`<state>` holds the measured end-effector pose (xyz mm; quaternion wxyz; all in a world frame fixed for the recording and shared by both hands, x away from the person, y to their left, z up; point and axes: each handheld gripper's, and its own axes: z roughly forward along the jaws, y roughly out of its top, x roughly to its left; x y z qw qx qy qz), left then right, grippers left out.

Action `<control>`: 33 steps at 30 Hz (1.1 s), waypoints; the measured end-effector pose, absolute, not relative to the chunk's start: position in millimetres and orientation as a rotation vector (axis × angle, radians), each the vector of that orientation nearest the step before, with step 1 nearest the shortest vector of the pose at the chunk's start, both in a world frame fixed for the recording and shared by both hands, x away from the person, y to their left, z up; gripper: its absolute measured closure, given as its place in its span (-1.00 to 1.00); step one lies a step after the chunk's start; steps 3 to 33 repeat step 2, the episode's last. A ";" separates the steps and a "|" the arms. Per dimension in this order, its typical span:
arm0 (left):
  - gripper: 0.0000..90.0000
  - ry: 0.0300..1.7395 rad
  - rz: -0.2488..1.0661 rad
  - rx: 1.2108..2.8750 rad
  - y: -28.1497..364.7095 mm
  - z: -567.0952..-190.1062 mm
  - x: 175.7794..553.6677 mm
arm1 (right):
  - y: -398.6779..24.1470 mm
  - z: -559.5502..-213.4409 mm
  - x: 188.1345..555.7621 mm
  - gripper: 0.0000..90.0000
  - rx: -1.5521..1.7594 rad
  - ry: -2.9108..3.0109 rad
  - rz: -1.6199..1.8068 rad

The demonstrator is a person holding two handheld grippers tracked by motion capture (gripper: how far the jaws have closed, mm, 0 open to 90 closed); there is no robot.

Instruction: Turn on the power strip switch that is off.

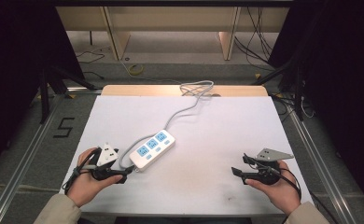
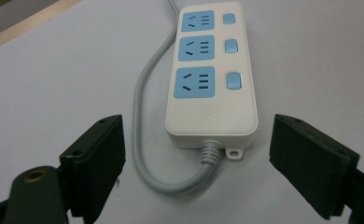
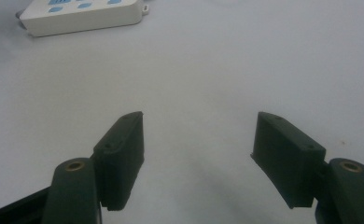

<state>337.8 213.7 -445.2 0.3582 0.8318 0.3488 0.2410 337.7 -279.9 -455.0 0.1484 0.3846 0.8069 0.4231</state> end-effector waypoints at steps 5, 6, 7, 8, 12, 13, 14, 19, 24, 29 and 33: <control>-0.60 0.901 0.621 2.143 213.1 -445.6 337.8 | -280.1 -454.9 337.7 -0.24 1.108 2.319 1.217; -0.60 0.901 0.621 2.143 213.1 -445.6 337.8 | -280.1 -454.9 337.7 -0.24 1.108 2.319 1.217; -0.60 0.901 0.621 2.143 213.1 -445.6 337.8 | -280.1 -454.9 337.7 -0.24 1.108 2.319 1.217; -0.60 0.901 0.621 2.143 213.1 -445.6 337.8 | -280.1 -454.9 337.7 -0.24 1.108 2.319 1.217; -0.60 0.901 0.621 2.143 213.1 -445.6 337.8 | -280.1 -454.9 337.7 -0.24 1.108 2.319 1.217; -0.60 0.901 0.621 2.143 213.1 -445.6 337.8 | -280.1 -454.9 337.7 -0.24 1.108 2.319 1.217; -0.60 0.901 0.621 2.143 213.1 -445.6 337.8 | -280.1 -454.9 337.7 -0.24 1.108 2.319 1.217; -0.60 0.901 0.621 2.143 213.1 -445.6 337.8 | -280.1 -454.9 337.7 -0.24 1.108 2.319 1.217; -0.60 0.901 0.621 2.143 213.1 -445.6 337.8 | -280.1 -454.9 337.7 -0.24 1.108 2.319 1.217; -0.60 0.901 0.621 2.143 213.1 -445.6 337.8 | -280.1 -454.9 337.7 -0.24 1.108 2.319 1.217; -0.60 0.901 0.621 2.143 213.1 -445.6 337.8 | -280.1 -454.9 337.7 -0.24 1.108 2.319 1.217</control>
